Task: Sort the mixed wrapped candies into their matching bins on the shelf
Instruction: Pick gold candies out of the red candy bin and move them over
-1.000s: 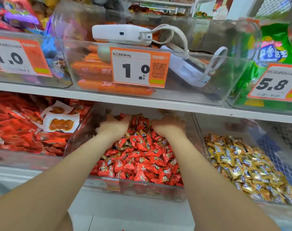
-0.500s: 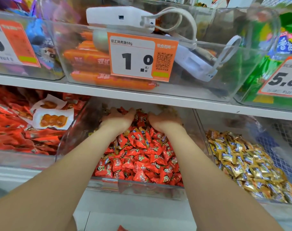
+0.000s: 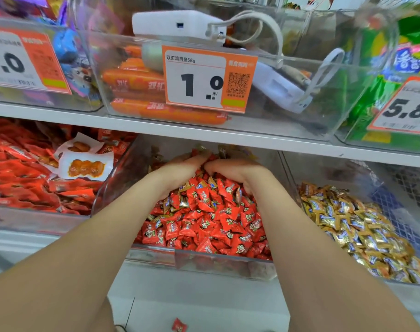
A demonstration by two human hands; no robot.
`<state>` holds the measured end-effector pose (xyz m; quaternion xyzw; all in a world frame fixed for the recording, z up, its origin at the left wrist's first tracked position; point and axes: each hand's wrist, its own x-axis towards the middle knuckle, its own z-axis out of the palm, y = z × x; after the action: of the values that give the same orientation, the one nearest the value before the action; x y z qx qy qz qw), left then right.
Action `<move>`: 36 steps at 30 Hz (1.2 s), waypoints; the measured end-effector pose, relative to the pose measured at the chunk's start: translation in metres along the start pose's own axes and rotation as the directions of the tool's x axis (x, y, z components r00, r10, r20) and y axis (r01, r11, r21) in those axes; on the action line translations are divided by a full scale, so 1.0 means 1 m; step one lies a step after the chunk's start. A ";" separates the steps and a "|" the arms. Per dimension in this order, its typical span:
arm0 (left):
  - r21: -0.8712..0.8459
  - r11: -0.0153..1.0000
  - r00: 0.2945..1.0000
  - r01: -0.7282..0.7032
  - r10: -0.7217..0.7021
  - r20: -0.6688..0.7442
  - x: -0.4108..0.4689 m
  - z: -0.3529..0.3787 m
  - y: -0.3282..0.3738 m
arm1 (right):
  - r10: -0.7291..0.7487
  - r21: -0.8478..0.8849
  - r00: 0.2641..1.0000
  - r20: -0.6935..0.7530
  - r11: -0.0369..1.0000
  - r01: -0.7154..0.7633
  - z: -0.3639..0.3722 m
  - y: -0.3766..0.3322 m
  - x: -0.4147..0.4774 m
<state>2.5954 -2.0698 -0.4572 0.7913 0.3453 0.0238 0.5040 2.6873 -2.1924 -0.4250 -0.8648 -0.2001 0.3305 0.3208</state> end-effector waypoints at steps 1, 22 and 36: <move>-0.025 0.999 1.000 -0.027 0.027 -0.005 -0.001 -0.002 -0.001 | -0.051 -0.004 0.998 -0.029 0.999 0.051 0.001 -0.002 -0.004; 0.571 0.699 0.860 -0.431 0.509 0.026 -0.108 -0.045 -0.048 | -0.688 -0.496 0.725 0.014 0.625 0.603 0.012 0.041 -0.102; 0.622 0.672 0.913 -0.403 0.243 0.328 -0.110 -0.029 -0.053 | -0.683 -0.716 0.656 0.322 0.278 0.641 0.012 0.073 -0.121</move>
<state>2.4732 -2.0966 -0.4520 0.9658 0.1262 -0.1009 0.2029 2.6037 -2.3073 -0.4283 -0.7558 -0.6540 0.0232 0.0217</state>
